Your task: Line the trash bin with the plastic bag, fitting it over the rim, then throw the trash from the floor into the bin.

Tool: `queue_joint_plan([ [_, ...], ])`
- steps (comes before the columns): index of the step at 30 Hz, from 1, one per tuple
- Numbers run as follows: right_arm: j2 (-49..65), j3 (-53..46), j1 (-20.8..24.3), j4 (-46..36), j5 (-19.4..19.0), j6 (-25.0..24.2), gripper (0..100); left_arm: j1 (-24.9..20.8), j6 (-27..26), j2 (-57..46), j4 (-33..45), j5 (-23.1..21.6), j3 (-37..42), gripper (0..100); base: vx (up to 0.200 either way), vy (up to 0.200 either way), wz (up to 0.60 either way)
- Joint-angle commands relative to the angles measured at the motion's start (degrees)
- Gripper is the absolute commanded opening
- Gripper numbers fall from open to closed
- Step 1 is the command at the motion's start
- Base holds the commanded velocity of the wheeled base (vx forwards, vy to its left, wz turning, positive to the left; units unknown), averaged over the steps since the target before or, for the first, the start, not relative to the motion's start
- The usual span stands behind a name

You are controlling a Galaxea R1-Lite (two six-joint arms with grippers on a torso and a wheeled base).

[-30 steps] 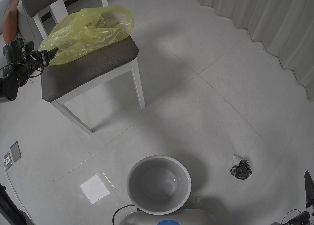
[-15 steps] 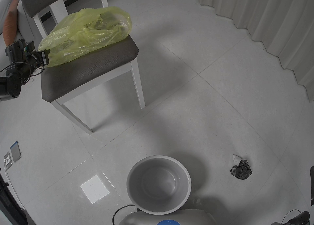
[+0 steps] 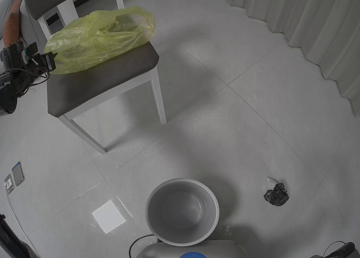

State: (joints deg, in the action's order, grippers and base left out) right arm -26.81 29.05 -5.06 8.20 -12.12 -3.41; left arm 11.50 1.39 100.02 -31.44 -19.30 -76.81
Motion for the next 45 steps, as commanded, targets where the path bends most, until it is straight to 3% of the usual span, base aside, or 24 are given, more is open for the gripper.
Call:
queue_joint_plan([
  [1, -19.1, 14.5, 4.8, -3.3, -0.3, 7.5, 100, -8.4, -0.8, -24.0, 2.5, -11.4, 11.2, 0, 0.0, 0.0, 0.0],
  [2, -19.2, 14.8, 4.8, -3.6, -0.2, 7.8, 100, -8.9, -1.0, -24.5, 3.1, -11.5, 11.2, 0, 0.0, 0.0, 0.0],
  [8, -22.8, 20.3, 7.9, -7.8, -2.2, 9.1, 100, -24.6, -9.0, -33.4, 23.8, -11.5, 6.8, 0, 0.0, 0.0, 0.0],
  [11, -24.0, 21.3, 9.2, -8.6, -2.8, 9.0, 100, -31.8, -12.5, -35.2, 30.5, -11.5, 4.3, 0, 0.0, 0.0, 0.0],
  [14, -25.8, 21.6, 10.5, -8.6, -4.1, 8.8, 100, -37.0, -16.7, -36.0, 38.9, -11.6, 1.1, 0, 0.0, 0.0, 0.0],
  [22, -30.7, 23.6, 13.6, -8.7, -4.9, 8.8, 100, -41.9, -27.8, -36.1, 56.8, -11.6, -3.5, 0, 0.0, 0.0, 0.0],
  [28, -35.0, 25.6, 15.8, -8.5, -4.9, 8.8, 100, -44.5, -30.0, -34.3, 68.6, -11.5, -9.0, 0, 0.0, 0.0, 0.0],
  [42, -43.2, 30.3, 19.6, -6.8, -5.4, 8.6, 100, -47.1, -30.3, -30.2, 70.1, -11.4, -14.0, 0, 0.0, 0.0, 0.0],
  [45, -43.7, 29.7, 24.2, -6.4, -5.4, 7.5, 100, -47.1, -30.2, -29.4, 70.1, -11.3, -15.9, 0, 0.0, 0.0, 0.0],
])
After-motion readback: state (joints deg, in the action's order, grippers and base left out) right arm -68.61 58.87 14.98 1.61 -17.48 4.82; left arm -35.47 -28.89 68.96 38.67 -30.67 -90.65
